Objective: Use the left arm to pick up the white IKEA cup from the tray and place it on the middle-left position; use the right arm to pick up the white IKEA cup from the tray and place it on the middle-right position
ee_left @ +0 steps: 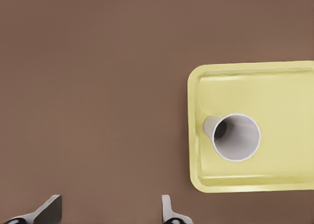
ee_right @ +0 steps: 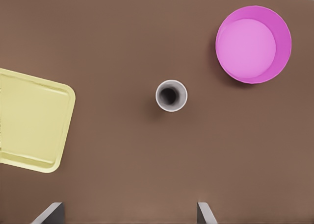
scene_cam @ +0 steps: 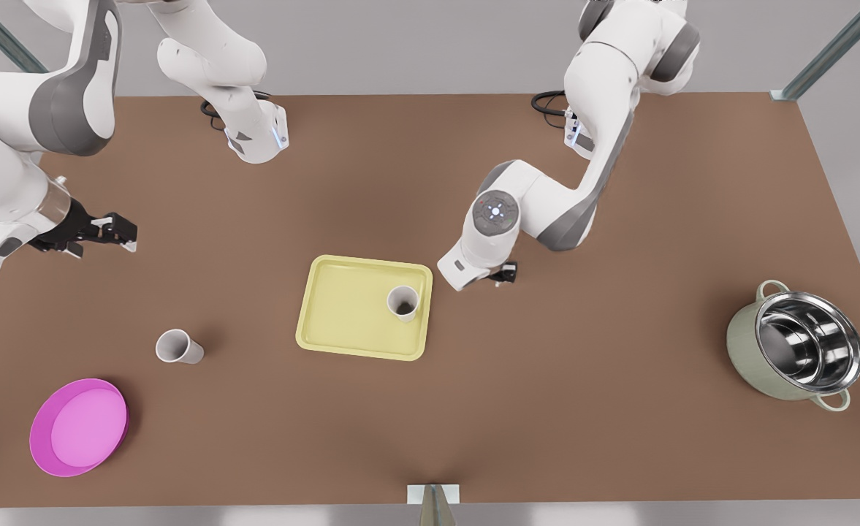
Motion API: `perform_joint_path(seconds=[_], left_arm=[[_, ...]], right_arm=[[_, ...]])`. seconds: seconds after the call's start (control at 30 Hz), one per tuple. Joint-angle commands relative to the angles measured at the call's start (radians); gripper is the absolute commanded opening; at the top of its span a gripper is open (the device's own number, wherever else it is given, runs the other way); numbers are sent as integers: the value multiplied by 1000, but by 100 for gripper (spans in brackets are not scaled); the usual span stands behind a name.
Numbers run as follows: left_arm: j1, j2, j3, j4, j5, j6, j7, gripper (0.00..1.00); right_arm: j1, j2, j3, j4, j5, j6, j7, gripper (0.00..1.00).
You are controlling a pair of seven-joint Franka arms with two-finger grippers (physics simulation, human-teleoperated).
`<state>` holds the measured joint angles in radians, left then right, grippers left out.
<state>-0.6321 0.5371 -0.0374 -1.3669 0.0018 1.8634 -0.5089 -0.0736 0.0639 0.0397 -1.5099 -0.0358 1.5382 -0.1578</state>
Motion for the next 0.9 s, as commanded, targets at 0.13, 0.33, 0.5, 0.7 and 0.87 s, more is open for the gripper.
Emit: perform_joint_path(seconds=[0.13, 0.33, 0.5, 0.7, 0.87], left_arm=[[-47, 98, -18, 26, 14, 266, -451, 100], [-103, 167, -18, 28, 55, 292, -445, 100], [-101, 247, -7, 120, 64, 347, -434, 100], [-132, 304, 1, 127, 66, 358, -442, 100], [-136, 319, 1, 127, 70, 373, -439, 100]], right_arm=[[12, -1, 3, 1, -1, -13, 86, 100], [14, -1, 5, 1, 1, -13, 86, 100], [15, -1, 6, 1, -1, -9, 87, 100], [15, 5, 8, 1, -1, -9, 87, 100], [17, 5, 8, 1, 1, -9, 87, 100]])
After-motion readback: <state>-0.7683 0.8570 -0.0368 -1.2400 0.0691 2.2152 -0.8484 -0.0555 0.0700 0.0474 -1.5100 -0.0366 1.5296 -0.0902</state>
